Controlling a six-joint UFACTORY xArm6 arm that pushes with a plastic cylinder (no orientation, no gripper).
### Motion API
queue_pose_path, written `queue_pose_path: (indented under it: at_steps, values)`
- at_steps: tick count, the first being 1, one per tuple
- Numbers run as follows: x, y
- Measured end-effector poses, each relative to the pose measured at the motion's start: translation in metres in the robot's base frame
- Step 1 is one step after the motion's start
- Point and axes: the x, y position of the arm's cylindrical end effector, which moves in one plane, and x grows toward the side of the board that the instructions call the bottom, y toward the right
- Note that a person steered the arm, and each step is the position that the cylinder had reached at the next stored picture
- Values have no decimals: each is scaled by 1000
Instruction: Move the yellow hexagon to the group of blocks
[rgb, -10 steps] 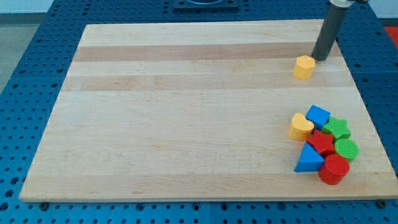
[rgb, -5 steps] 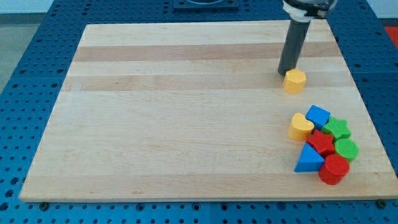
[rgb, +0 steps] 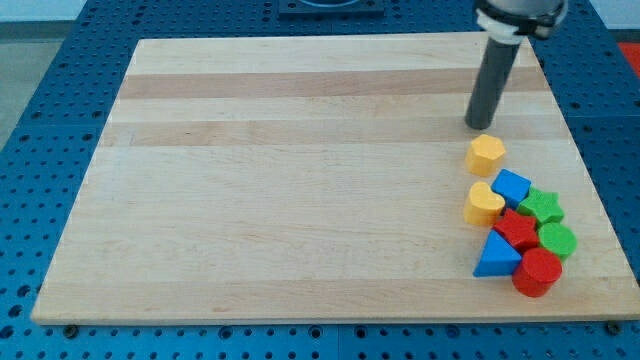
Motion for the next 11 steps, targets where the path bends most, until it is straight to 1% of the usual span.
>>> queue_pose_path:
  at_steps: [2, 4, 5, 7, 8, 10, 11]
  values:
    - [4, 1]
    - [43, -4]
    - [51, -4]
    - [55, -4]
    - [64, -8]
    - [65, -6]
    - [62, 31]
